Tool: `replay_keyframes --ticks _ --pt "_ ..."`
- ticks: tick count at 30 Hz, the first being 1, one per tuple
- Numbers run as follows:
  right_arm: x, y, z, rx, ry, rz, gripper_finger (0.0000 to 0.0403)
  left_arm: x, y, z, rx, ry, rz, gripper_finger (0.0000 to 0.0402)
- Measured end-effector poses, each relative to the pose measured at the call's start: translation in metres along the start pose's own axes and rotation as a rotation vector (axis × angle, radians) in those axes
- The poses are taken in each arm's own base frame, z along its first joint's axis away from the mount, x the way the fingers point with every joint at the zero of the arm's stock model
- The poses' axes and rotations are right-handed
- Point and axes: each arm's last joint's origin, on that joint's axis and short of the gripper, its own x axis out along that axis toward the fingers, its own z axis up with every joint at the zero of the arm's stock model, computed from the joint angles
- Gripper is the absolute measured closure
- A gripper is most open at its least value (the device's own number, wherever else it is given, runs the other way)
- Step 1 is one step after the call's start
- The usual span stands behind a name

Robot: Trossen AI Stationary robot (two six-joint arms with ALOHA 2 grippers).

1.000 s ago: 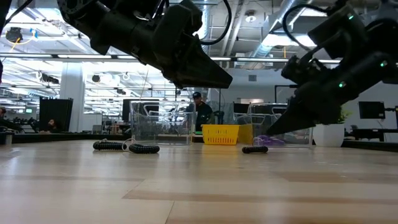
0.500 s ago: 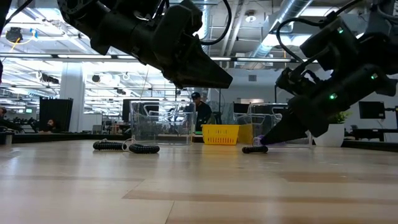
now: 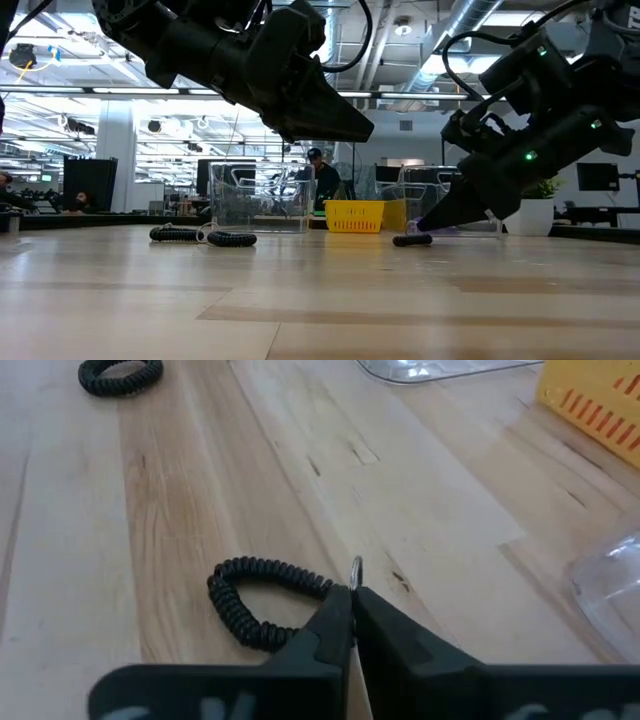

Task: Sort spring keychains
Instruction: Put the right black spring keychain into the left transparent bin

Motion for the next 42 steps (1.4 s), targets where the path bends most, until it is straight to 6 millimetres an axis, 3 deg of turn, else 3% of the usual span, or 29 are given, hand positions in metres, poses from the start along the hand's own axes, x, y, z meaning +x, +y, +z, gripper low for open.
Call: replay_keyframes --ticks 11,20,27,36,42 --pt "-0.003 0.007 0.004 -0.004 -0.051 0.035 0.0401 0.0 0.0 0.0 0.0 0.0 0.0 0.028" --pt "-0.026 0.034 0.037 -0.056 -0.205 0.154 0.0402 0.0 0.0 0.0 -0.001 -0.001 0.0 0.0279" --pt "-0.043 0.055 0.051 -0.104 -0.276 0.234 0.0402 0.0 -0.001 0.001 -0.009 -0.011 -0.002 0.0279" --pt "-0.041 0.064 0.055 -0.135 -0.283 0.246 0.0403 0.0 -0.001 0.005 -0.042 -0.053 -0.005 0.0279" --pt "-0.042 0.065 0.055 -0.133 -0.29 0.247 0.0403 0.006 -0.001 -0.002 -0.041 -0.044 -0.003 0.0279"
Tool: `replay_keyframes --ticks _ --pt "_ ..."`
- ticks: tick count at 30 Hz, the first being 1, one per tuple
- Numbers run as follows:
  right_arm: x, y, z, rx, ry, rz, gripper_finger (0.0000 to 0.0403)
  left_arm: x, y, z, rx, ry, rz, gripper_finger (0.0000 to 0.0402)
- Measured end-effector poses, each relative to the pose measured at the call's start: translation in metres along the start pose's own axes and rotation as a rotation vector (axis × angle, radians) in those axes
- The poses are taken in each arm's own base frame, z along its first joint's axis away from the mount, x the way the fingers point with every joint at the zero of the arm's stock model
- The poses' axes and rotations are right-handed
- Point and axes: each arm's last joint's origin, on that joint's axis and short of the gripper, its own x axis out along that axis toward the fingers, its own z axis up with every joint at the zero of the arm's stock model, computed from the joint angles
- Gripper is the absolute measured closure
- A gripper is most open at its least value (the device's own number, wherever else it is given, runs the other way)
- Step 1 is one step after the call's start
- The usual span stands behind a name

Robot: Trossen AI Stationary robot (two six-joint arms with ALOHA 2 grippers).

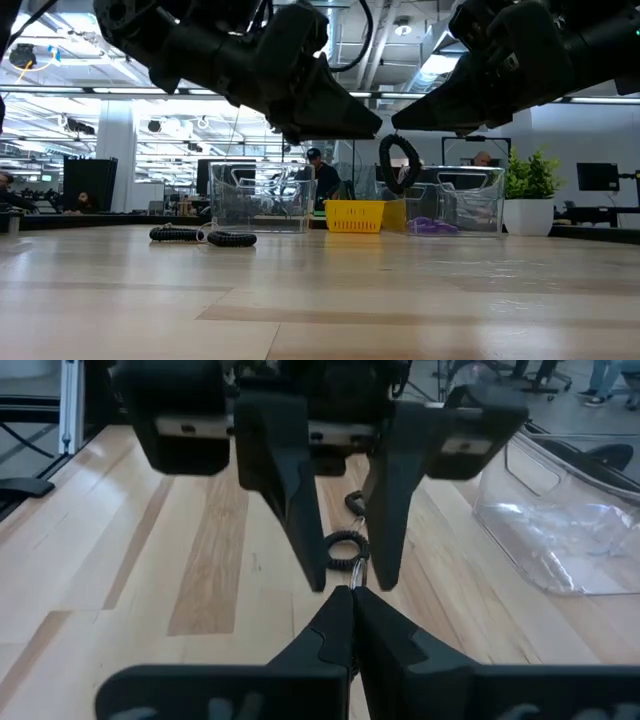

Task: Sort spring keychains
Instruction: Put the right black spring keychain into the left transparent bin

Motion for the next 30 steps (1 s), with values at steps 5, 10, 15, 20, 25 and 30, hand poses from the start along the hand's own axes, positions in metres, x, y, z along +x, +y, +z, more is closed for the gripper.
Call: replay_keyframes --ticks 5,10,15,20,25,30 --pt "0.0 0.0 0.0 -0.001 0.001 0.0 0.0403 0.008 0.003 -0.008 -0.006 -0.016 0.01 0.0279" --pt "0.0 0.0 -0.001 -0.003 0.005 -0.001 0.0403 0.011 0.007 -0.01 -0.009 -0.032 0.018 0.0279" --pt "0.0 0.0 -0.001 -0.003 0.006 -0.001 0.0403 0.011 0.008 -0.009 -0.007 -0.036 0.02 0.0286" --pt "0.0 0.0 -0.001 -0.005 0.01 -0.001 0.0403 0.011 0.008 -0.009 0.013 -0.036 0.021 0.0322" --pt "0.0 0.0 -0.001 -0.006 0.013 -0.001 0.0403 0.011 0.008 -0.009 0.019 -0.035 0.021 0.0374" --pt "0.0 0.0 -0.002 -0.008 0.016 -0.002 0.0403 0.011 0.008 -0.01 0.02 -0.032 0.02 0.0391"
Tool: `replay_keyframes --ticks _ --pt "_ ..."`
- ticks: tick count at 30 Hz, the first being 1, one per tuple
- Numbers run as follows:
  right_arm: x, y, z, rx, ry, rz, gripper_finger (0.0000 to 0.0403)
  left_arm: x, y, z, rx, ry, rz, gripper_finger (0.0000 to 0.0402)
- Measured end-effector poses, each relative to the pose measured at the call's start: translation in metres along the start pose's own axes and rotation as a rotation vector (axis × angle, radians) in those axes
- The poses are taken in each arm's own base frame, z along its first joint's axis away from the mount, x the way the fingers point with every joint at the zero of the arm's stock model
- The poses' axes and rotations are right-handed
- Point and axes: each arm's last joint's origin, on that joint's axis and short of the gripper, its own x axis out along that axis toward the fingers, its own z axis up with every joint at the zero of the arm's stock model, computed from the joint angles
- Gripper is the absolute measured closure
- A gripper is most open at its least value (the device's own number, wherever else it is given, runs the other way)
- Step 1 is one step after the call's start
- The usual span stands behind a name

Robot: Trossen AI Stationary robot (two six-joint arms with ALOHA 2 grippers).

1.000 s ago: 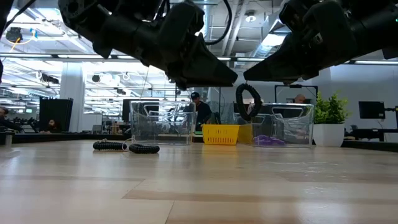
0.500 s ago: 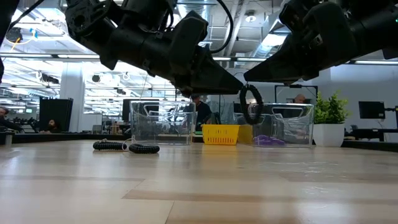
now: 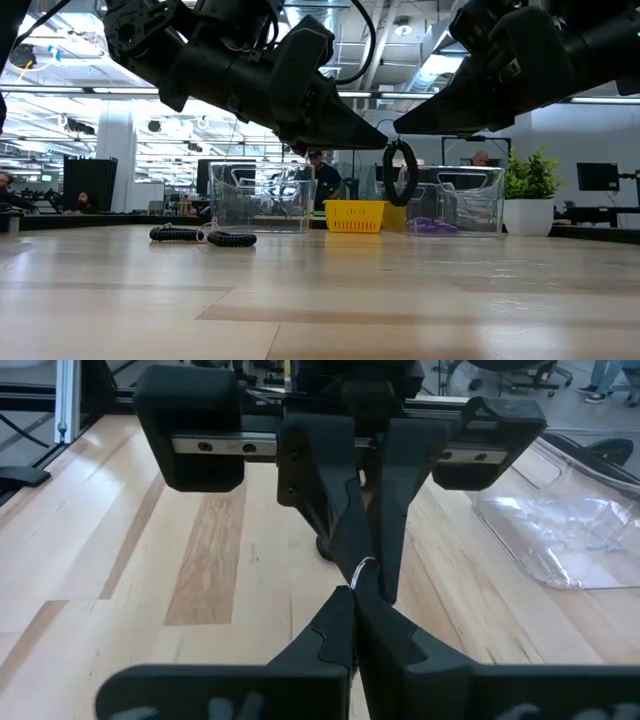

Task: Sort spring keychains
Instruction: Put the right black spring keychain into the left transparent bin

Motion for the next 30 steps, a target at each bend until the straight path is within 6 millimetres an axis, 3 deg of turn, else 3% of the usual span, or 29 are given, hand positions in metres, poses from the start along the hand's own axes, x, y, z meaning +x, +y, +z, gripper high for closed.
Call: replay_keyframes --ticks 16,30 --pt "0.0 0.0 -0.0005 -0.01 0.005 0.001 0.0397 -0.0001 0.0 0.0005 0.0 -0.003 0.001 0.0388" --pt "0.0 -0.0001 -0.001 -0.012 0.011 0.001 0.0295 -0.0002 0.0002 0.0009 -0.001 -0.005 0.003 0.0389"
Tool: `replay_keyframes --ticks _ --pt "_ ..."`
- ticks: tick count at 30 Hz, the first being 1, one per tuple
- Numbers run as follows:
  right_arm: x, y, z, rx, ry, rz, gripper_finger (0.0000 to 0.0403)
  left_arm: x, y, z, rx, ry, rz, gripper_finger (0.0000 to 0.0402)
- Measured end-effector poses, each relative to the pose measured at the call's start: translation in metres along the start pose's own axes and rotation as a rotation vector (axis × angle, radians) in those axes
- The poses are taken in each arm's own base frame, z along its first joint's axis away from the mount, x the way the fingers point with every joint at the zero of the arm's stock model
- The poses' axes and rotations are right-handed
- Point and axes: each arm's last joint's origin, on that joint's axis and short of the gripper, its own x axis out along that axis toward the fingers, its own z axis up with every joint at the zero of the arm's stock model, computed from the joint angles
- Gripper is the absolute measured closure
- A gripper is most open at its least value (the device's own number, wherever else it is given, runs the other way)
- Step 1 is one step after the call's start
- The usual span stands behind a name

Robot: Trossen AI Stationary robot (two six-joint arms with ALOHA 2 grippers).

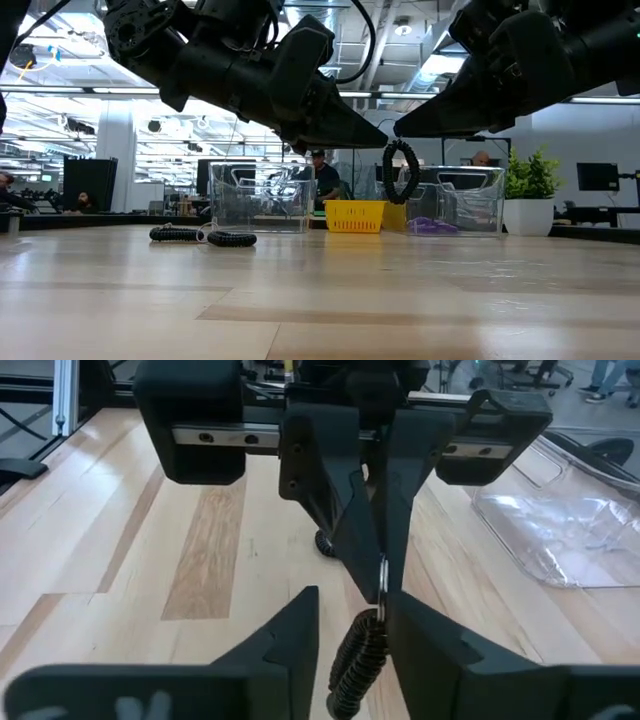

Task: Sort spring keychains
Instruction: Put the right black spring keychain into the left transparent bin

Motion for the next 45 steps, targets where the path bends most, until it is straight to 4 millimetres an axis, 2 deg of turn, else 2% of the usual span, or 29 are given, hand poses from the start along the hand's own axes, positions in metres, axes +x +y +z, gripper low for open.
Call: replay_keyframes --ticks 12,19,23,29,32,36,39,45 --pt "-0.006 0.012 0.006 -0.081 -0.07 0.031 0.0264 0.0 0.0 -0.001 0.008 0.011 0.001 0.0389" --pt "-0.008 0.014 0.006 -0.088 -0.077 -0.05 0.0269 -0.001 0.001 -0.002 0.024 0.033 0.006 0.0389" --pt "-0.008 0.013 0.006 -0.093 -0.072 -0.072 0.0275 -0.009 0.005 0.003 0.038 0.093 0.062 0.0389" --pt "-0.008 0.013 0.006 -0.092 -0.071 -0.072 0.0278 -0.032 0.007 0.023 0.045 0.151 0.08 0.0389" --pt "-0.008 0.013 0.005 -0.092 -0.07 -0.072 0.0278 -0.048 0.007 0.026 0.043 0.138 0.115 0.0389" --pt "-0.008 0.013 0.006 -0.091 -0.071 -0.073 0.028 -0.079 0.02 0.02 -0.022 0.094 0.383 0.0389" --pt "-0.008 0.013 0.006 -0.091 -0.071 -0.073 0.0282 -0.105 0.03 0.009 -0.087 0.036 0.571 0.0389" --pt "-0.008 0.012 0.006 -0.089 -0.071 -0.076 0.0282 -0.145 0.044 -0.01 -0.193 -0.135 0.712 0.0389"
